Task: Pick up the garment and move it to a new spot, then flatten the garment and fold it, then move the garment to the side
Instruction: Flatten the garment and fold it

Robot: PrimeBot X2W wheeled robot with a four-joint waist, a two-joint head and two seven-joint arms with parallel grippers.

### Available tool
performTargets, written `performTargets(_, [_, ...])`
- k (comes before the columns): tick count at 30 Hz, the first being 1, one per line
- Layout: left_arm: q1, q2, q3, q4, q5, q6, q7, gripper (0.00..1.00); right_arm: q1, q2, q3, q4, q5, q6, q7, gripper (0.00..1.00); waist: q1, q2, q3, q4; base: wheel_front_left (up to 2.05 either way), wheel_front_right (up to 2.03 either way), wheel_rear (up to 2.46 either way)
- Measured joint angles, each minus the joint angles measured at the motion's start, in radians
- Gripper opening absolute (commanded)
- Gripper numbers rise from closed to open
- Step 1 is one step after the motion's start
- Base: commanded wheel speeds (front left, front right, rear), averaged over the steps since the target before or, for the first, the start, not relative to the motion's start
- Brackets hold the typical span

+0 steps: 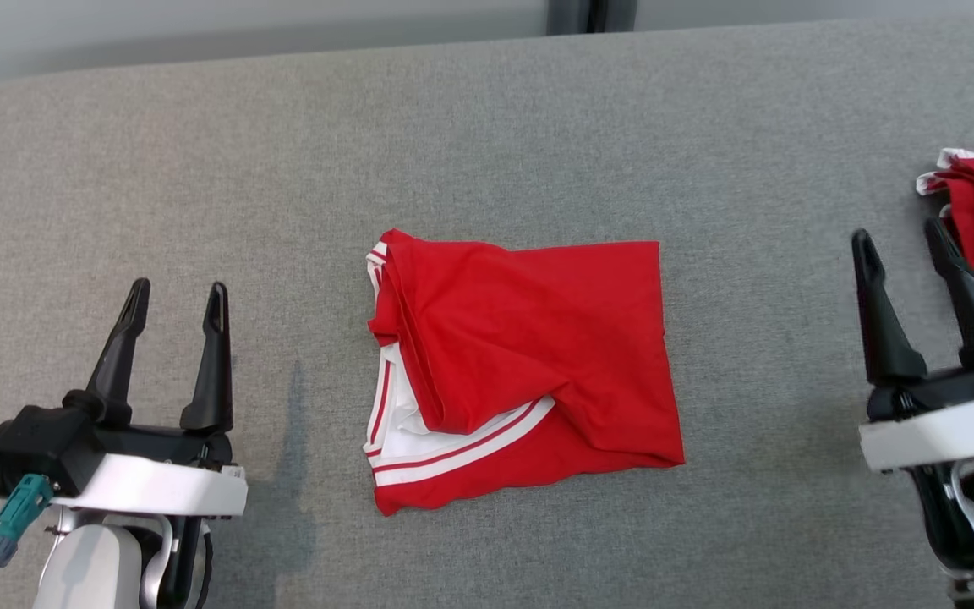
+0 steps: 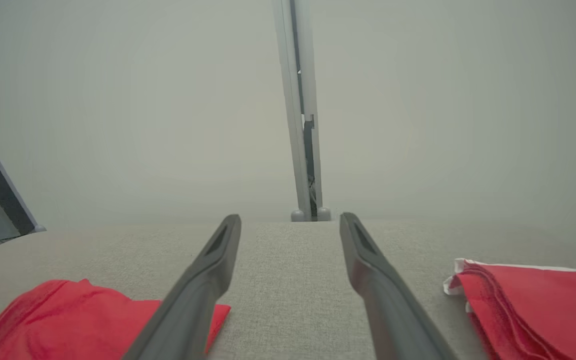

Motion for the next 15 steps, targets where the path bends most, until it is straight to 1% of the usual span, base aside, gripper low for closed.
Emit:
performTargets(4, [0.013, 0.003, 0.001, 0.001, 0.0, 0.008, 0.005, 1.0, 0.039, -0.009, -0.028, -0.002, -0.005, 0.0, 0.009, 1.0, 0.0, 0.0, -0.019, -0.005, 0.0, 0.0, 0.0])
performTargets(15, [0.041, 0.003, -0.005, -0.018, -0.005, 0.024, 0.028, 1.0, 0.056, -0.005, -0.036, -0.007, -0.002, 0.0, 0.017, 1.0, 0.0, 0.0, -0.041, 0.002, 0.0, 0.0, 0.0])
